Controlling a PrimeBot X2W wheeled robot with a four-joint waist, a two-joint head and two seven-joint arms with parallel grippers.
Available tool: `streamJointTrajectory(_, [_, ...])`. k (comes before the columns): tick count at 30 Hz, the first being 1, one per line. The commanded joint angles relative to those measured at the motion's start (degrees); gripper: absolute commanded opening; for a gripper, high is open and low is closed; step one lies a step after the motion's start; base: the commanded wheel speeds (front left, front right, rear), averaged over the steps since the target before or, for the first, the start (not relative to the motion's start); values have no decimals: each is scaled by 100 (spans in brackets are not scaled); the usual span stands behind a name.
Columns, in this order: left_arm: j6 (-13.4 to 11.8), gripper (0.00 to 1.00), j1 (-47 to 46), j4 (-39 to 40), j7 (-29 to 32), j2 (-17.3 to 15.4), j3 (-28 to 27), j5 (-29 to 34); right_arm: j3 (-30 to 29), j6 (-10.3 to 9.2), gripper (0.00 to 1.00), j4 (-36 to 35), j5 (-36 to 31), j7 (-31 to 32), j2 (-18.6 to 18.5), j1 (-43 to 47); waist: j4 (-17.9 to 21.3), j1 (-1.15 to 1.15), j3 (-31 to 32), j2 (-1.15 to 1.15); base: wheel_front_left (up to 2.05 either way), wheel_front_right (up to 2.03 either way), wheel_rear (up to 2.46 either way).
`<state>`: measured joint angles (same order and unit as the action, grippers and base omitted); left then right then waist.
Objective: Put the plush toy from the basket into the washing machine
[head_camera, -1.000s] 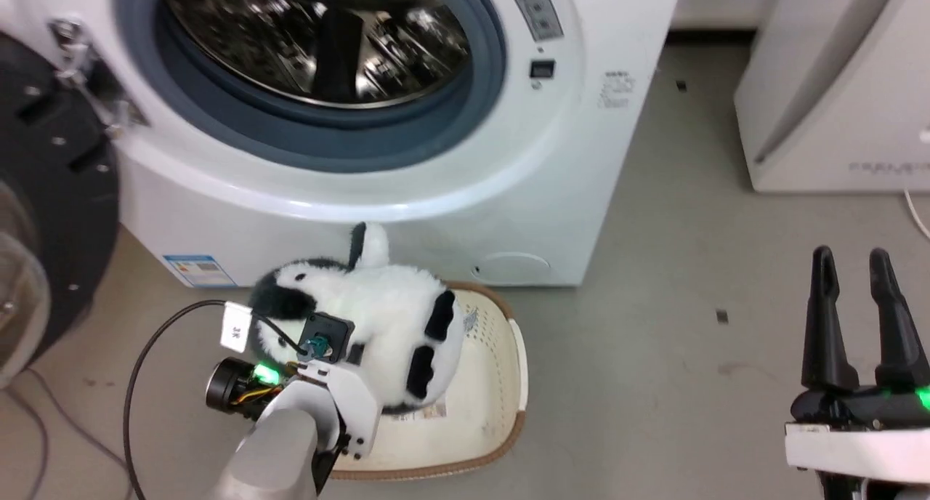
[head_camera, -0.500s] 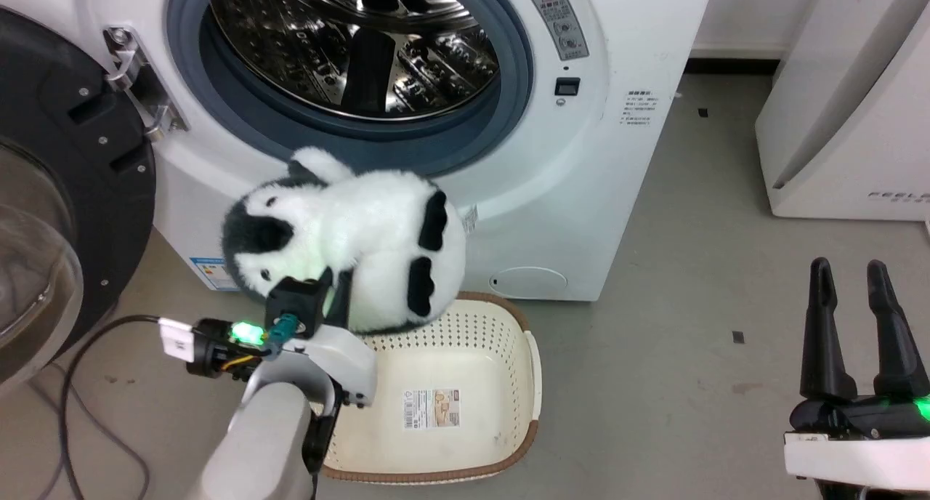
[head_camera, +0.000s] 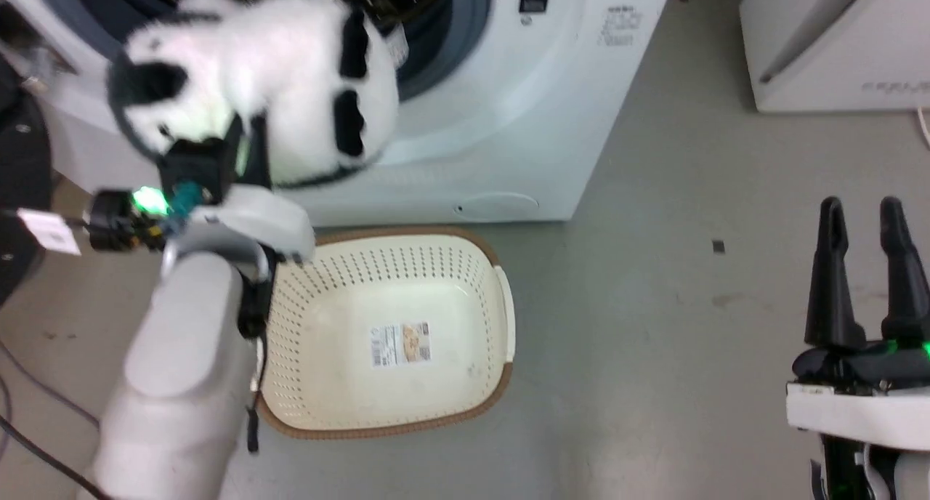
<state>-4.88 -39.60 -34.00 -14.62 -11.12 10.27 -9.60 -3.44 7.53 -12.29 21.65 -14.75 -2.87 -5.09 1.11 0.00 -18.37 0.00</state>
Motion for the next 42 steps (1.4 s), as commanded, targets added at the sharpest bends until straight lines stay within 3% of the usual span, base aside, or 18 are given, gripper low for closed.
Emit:
streamJointTrajectory(1, [-3, 0, -294, -14, -38, -76, -82, 50, 6, -4, 100, -45, 6, -25, 0, -150, 270, 0, -452, 0, 0, 0, 0])
streamJointTrajectory(13, [-54, 0, -1811, -216, -38, -434, -512, 165, 94, -4, 100, -158, 242, -25, 0, -748, 852, 0, -1665, 0, 0, 0, 0])
streamJointTrajectory(21, [-30, 0, -3146, -509, -38, -943, -751, 251, 66, -4, 100, -236, 481, -25, 0, -1078, 1248, 0, -2463, 0, 0, 0, 0])
streamJointTrajectory(35, [24, 0, -4774, -1188, -38, -1430, -839, 358, 106, -4, 100, -238, 696, -25, 0, -1271, 1569, 0, -3008, 0, 0, 0, 0])
streamJointTrajectory(36, [39, 6, -4843, -1215, -38, -1446, -830, 368, 113, -4, 100, -235, 701, -25, 0, -1274, 1581, 0, -3025, 0, 0, 0, 0])
streamJointTrajectory(37, [26, 100, -4896, -1171, -38, -1454, -850, 362, 114, -4, 100, -232, 710, -25, 0, -1279, 1590, 0, -3037, 0, 0, 0, 0])
streamJointTrajectory(42, [55, 100, -4792, -1540, -38, -1403, -757, 404, 89, -4, 100, -203, 658, -25, 0, -1251, 1512, 0, -2938, 0, 0, 0, 0])
